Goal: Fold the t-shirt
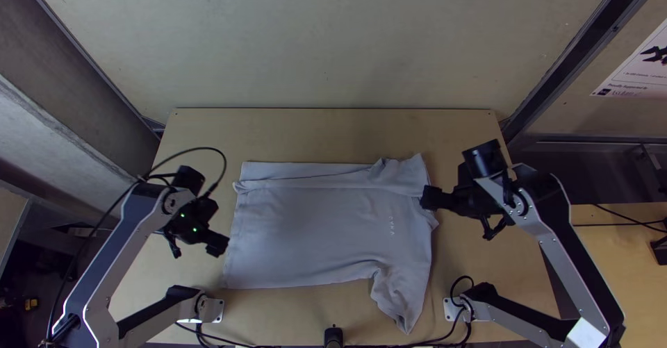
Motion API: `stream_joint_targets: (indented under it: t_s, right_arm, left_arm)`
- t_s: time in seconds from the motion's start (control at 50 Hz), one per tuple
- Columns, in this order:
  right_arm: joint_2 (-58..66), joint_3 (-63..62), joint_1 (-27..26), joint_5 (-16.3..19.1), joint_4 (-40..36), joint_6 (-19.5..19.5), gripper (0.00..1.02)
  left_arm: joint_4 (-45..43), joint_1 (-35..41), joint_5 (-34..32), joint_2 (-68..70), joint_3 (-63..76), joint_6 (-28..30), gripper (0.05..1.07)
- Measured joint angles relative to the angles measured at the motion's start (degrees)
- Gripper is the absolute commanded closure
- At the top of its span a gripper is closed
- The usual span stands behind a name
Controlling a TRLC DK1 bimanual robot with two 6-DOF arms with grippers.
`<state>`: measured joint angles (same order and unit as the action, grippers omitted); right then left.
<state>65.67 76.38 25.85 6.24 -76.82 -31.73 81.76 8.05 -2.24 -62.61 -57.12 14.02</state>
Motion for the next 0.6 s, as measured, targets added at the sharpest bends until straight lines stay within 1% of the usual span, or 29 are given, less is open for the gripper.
stream_joint_targets:
  t_s: [0.1, 0.22, 0.26, 0.3, 0.32, 0.6]
  right_arm:
    - [0.39, -1.38, 0.7, 2.08, -2.12, 0.0, 0.04]
    - [0.37, -3.8, 0.74, 2.4, -2.34, -0.02, 0.04]
    - [0.37, -4.55, 0.74, 2.56, -2.4, -0.02, 0.04]
    - [0.35, -5.25, 0.79, 2.78, -2.4, -0.02, 0.04]
    - [0.31, -5.66, 0.81, 2.82, -2.38, -0.04, 0.04]
    - [-1.84, -12.07, 2.19, 3.91, -1.4, -0.02, 0.05]
  left_arm:
    - [0.72, 5.14, 1.29, 0.0, 2.47, -0.04, 0.11]
    - [0.9, 10.49, 3.39, -0.28, 5.95, -0.26, 0.11]
    - [0.87, 11.74, 3.67, -0.66, 6.93, -0.37, 0.12]
    - [0.79, 12.61, 3.87, -1.44, 7.8, -0.5, 0.16]
    - [0.66, 12.94, 3.87, -1.9, 8.22, -0.52, 0.17]
    - [-3.93, 19.04, 4.46, -8.52, 13.42, -3.41, 0.17]
